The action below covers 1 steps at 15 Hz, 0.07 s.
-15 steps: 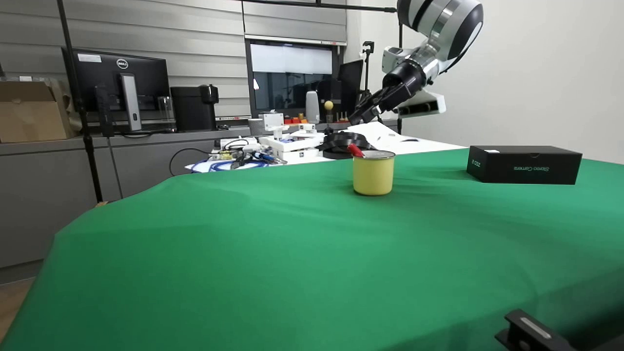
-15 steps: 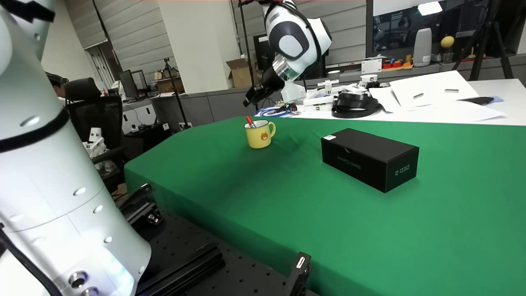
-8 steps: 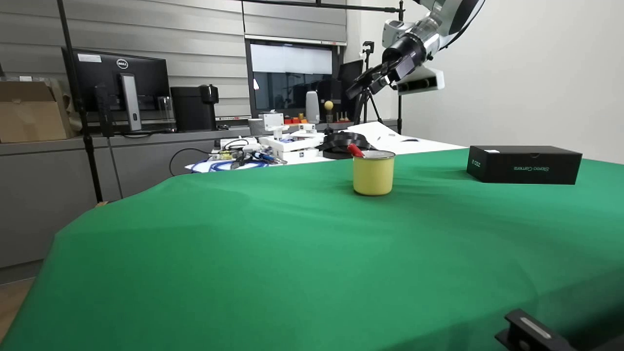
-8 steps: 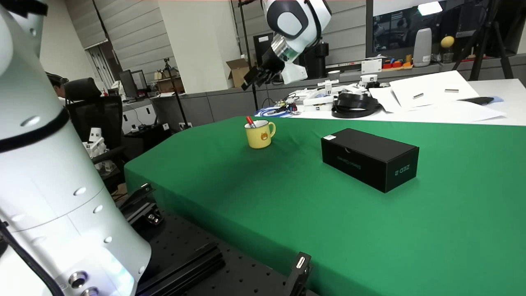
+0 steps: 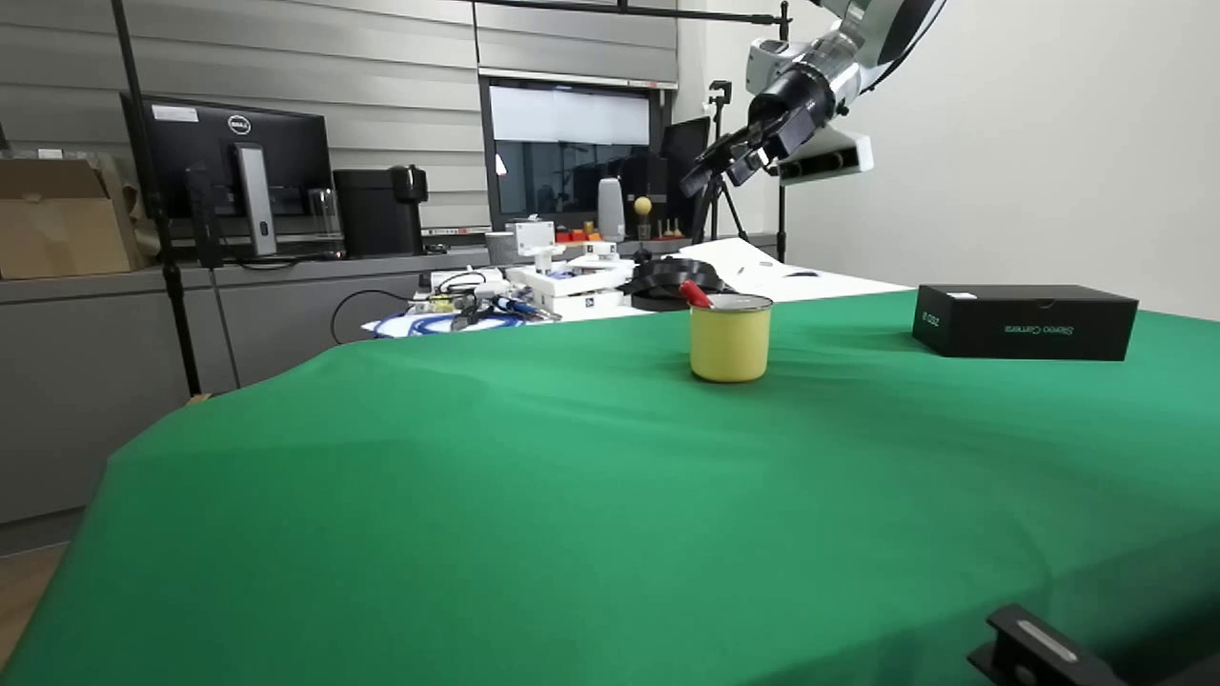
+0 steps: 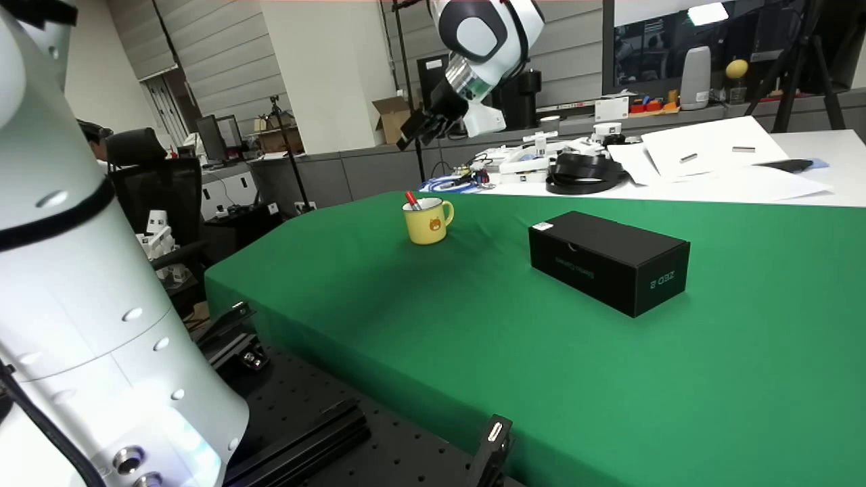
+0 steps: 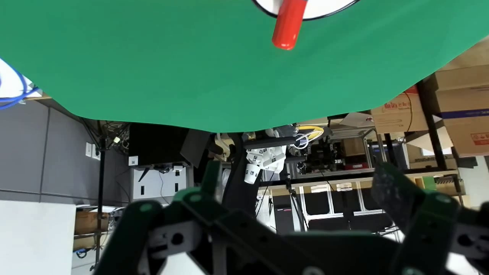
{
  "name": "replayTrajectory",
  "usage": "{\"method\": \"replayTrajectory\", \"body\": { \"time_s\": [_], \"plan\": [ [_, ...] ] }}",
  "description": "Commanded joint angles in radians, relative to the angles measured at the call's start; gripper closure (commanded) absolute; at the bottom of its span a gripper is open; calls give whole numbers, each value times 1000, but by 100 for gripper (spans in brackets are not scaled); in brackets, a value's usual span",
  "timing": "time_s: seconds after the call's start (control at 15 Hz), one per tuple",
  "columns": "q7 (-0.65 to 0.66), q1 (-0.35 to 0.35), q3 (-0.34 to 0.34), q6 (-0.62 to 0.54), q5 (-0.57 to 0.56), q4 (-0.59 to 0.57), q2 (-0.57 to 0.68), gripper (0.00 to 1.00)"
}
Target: Put the marker in the mug
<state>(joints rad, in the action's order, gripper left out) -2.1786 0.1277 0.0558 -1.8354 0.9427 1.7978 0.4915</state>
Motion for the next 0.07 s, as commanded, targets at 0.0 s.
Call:
{"method": "replayTrajectory", "body": {
  "time_s": [0.0],
  "plan": [
    [0,-7,-10,5,2,-3,1,0]
  ]
}}
